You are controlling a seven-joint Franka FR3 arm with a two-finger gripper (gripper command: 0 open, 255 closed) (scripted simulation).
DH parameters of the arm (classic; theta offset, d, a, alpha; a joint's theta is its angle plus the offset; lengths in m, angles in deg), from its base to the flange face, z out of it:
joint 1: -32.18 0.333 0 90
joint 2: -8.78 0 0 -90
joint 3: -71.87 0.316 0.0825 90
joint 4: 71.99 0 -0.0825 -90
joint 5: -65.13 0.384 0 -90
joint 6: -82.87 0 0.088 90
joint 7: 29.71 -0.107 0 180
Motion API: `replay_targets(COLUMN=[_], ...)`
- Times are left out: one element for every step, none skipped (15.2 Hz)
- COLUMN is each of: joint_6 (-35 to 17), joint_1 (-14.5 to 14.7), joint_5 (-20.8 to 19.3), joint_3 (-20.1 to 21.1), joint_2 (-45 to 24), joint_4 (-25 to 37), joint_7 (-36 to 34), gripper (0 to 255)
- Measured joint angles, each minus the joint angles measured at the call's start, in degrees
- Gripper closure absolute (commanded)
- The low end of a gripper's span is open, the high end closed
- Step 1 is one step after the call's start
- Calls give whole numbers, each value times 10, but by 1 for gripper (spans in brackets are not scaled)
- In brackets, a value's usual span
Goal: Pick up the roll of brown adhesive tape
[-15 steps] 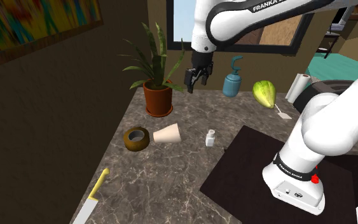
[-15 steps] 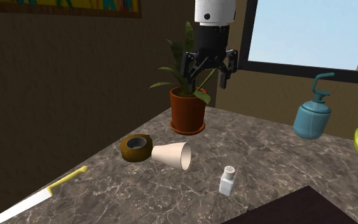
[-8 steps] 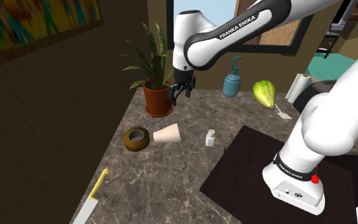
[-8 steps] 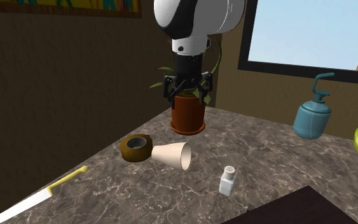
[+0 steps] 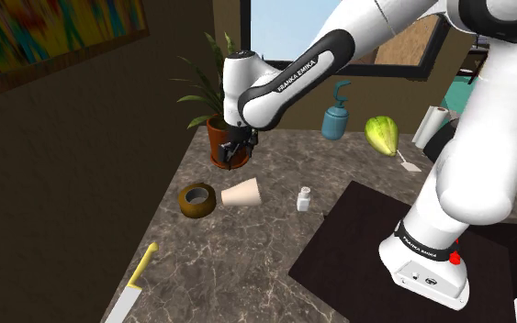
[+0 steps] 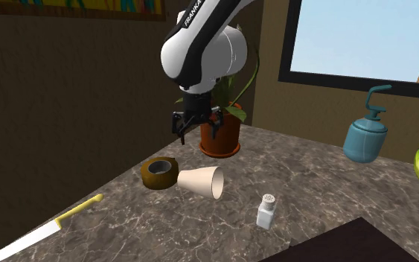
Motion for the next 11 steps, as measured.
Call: replay_targets(joint_6=[-7,-12,-20,-30,-29,-29,-38,-40,-41,-45,-47], joint_1=[3,7,11,16,21,26,30,39,44,48,52], joint_5=[-8,-17,-24,-33,-39,-45,-52,-59,-64,-68,-72], joint_3=[0,-1,-2,-4,-5,-7,-11,-13,-16,-19,-21], joint_2=[-24,-48,-65,-90,-112,-135,-158,-185,-207,-226,-246], joint_4=[17,35,44,59,81,104,118,143,164,180,198], joint_7=[-9,-19,-27,-36,-44,-50,-55,-66,-71,-75,-79], gripper=[0,0,0,0,0,0,0,0,0,0,0])
